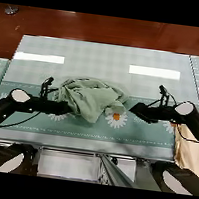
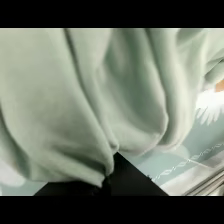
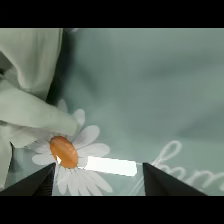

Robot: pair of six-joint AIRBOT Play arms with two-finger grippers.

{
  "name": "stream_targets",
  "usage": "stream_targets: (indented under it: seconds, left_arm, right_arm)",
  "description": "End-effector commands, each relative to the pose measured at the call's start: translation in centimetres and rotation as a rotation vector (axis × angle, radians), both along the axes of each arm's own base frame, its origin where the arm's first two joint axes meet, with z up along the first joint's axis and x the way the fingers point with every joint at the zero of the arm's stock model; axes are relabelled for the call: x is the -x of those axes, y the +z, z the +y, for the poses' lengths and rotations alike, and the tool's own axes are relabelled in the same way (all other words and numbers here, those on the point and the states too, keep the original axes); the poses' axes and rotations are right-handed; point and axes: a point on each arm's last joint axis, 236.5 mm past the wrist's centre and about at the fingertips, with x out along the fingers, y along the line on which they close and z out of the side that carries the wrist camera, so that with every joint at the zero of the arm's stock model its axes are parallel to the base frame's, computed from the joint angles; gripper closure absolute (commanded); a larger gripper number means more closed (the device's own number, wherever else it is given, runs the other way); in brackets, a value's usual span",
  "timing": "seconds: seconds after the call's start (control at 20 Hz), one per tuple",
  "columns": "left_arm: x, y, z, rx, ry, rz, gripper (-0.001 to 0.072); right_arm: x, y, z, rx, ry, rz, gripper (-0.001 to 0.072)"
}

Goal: Fold the shirts.

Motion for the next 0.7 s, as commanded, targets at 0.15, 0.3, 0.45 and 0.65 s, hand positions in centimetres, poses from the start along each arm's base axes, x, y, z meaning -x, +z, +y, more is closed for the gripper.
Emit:
stream_targets:
  seconds: [0.15,0.3,0.45,0.65]
  left_arm:
    - [-3.4,3.0,-1.2,0.017,-0.027,-0.11,0.0683]
    - [-3.4,3.0,-1.2,0.018,-0.027,-0.11,0.0683]
    - [-3.4,3.0,-1.2,0.017,-0.027,-0.111,0.0684]
    - [-4.6,4.4,-0.8,0.023,-0.022,-0.15,0.0683]
  right_arm:
    - [-2.3,-1.6,4.9,-0.013,0.087,0.019,0.0098]
    - [-3.9,-1.8,7.0,-0.021,0.135,0.032,0.0097]
    - [-3.9,-2.2,9.0,-0.028,0.197,0.056,0.0116]
    - [-4.9,-1.1,9.1,-0.011,0.268,0.001,0.0691]
